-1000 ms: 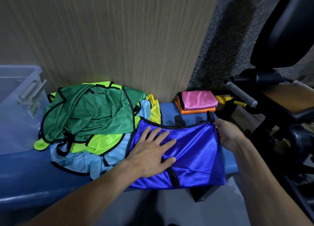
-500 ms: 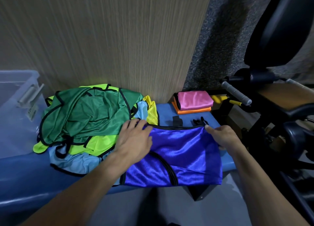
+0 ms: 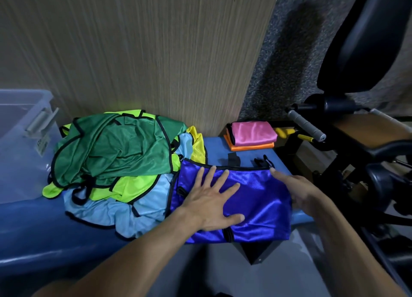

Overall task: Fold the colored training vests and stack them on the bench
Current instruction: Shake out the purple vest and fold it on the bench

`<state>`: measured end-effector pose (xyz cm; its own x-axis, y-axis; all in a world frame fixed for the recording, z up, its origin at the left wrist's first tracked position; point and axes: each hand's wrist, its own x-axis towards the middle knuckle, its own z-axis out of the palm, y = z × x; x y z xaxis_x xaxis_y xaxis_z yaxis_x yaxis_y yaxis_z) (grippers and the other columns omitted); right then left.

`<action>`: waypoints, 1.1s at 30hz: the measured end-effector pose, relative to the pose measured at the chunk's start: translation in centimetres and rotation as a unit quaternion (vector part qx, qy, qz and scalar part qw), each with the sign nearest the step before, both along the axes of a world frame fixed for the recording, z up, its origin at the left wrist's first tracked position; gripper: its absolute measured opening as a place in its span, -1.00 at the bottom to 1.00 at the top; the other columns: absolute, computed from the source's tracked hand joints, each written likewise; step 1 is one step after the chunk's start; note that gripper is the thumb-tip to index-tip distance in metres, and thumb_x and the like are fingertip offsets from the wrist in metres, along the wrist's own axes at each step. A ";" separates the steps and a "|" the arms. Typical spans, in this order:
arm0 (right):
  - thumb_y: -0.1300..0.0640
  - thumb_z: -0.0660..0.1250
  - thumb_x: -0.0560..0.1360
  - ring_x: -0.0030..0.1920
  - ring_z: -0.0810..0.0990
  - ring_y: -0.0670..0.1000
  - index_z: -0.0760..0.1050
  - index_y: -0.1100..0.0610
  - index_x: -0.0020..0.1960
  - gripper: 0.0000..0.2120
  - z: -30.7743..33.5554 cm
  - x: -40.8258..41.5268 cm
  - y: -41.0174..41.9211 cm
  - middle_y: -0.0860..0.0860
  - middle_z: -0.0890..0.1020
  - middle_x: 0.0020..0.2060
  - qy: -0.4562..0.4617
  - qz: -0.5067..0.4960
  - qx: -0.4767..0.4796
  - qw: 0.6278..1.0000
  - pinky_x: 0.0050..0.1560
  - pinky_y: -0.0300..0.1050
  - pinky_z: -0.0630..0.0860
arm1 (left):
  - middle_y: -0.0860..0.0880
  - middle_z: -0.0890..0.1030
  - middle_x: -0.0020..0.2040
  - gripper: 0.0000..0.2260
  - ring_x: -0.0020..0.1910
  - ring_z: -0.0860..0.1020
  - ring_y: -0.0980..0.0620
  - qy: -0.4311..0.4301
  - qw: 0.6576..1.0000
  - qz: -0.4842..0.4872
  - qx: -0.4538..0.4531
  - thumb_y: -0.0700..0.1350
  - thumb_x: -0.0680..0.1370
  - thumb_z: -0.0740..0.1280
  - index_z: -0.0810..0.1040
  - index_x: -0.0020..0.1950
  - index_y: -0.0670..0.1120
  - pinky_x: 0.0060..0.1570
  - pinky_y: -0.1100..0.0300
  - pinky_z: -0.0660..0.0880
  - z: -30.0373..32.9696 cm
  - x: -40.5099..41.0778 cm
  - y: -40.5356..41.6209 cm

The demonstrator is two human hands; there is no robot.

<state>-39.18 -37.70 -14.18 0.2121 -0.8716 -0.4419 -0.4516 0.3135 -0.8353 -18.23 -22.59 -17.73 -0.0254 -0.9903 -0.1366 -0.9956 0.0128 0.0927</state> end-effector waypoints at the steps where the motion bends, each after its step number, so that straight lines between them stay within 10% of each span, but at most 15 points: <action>1: -0.14 0.50 0.47 0.00 0.74 0.17 0.66 0.18 0.10 -0.59 0.7 -0.5 0.5 0.13 0.75 -0.06 0.009 0.047 0.028 0.998 0.02 0.11 0.64 | 0.01 -0.34 0.62 -0.18 0.57 -0.41 -0.19 0.000 1.000 -0.003 0.004 0.55 0.48 -0.03 -0.18 0.64 0.23 0.49 -0.28 -0.37 -0.1 0.0 -0.2; 7: 0.23 0.56 0.41 -0.21 0.68 0.14 0.57 0.30 0.07 -0.70 2.6 -1.5 2.5 0.15 0.72 -0.24 -0.019 0.033 0.039 0.999 -0.29 -0.04 0.62 | 0.00 -0.36 0.62 -0.16 0.55 -0.45 -0.22 0.027 0.999 0.005 0.017 0.57 0.46 -0.02 -0.24 0.62 0.26 0.45 -0.32 -0.43 -0.5 -0.8 -1.1; 10: 0.28 0.51 0.46 -0.18 0.66 0.19 0.52 0.22 -0.07 -0.83 3.6 -1.3 3.0 0.13 0.71 -0.33 -0.076 -0.013 -0.009 0.997 -0.10 0.07 0.66 | 0.03 -0.27 0.65 -0.21 0.59 -0.36 -0.18 0.061 0.998 0.011 -0.001 0.52 0.51 0.04 -0.12 0.64 0.25 0.50 -0.27 -0.38 0.5 -0.8 -1.3; 14: 0.22 0.46 0.52 -0.06 0.71 0.26 0.62 0.27 0.05 -0.85 5.7 -0.1 3.8 0.25 0.73 -0.08 -0.092 0.044 -0.040 0.994 0.18 0.23 0.59 | 0.06 0.44 0.48 -0.57 0.49 0.33 -0.05 0.130 0.984 0.010 -0.124 0.18 0.62 0.26 0.44 0.48 0.14 0.49 -0.08 0.25 3.1 1.0 -0.9; 18: 0.31 0.44 0.49 -0.13 0.68 0.18 0.51 0.26 0.19 -0.71 6.3 4.6 6.7 0.27 0.69 0.00 -0.051 0.121 -0.096 0.987 -0.18 0.04 0.63 | 0.04 0.71 -0.13 -0.84 -0.21 0.67 0.04 0.432 0.885 0.117 -0.128 -0.13 0.64 0.29 0.68 0.06 -0.04 -0.11 0.12 0.62 5.1 4.2 0.1; 23: 0.31 0.41 0.48 -0.41 0.56 -0.02 0.38 0.14 0.22 -0.63 4.0 13.0 11.7 0.12 0.59 -0.16 0.039 0.266 -0.145 0.952 -0.47 -0.12 0.55 | 0.03 0.62 -0.31 -0.72 -0.37 0.56 0.03 0.615 0.757 0.219 -0.038 0.09 0.67 0.25 0.62 -0.06 -0.06 -0.32 0.17 0.55 5.5 5.7 1.6; 29: 0.15 0.41 0.54 -0.34 0.56 -0.08 0.39 -0.04 0.35 -0.58 2.6 13.0 12.5 0.06 0.62 -0.25 0.049 0.359 -0.199 0.910 -0.29 -0.09 0.57 | -0.01 0.66 -0.26 -0.73 -0.24 0.61 -0.03 0.584 0.755 0.293 -0.047 0.05 0.68 0.24 0.60 -0.11 -0.04 -0.10 0.01 0.56 3.6 6.6 1.8; 33: -0.03 0.51 0.48 -0.22 0.53 -0.20 0.38 -0.03 0.49 -0.37 2.8 9.4 11.7 -0.06 0.61 -0.05 0.165 0.430 -0.273 0.845 -0.15 -0.38 0.44 | -0.10 0.49 -0.31 -0.77 -0.30 0.46 -0.07 0.481 0.818 0.294 -0.113 -0.14 0.67 0.24 0.49 -0.15 -0.19 -0.24 0.03 0.45 2.7 6.8 1.1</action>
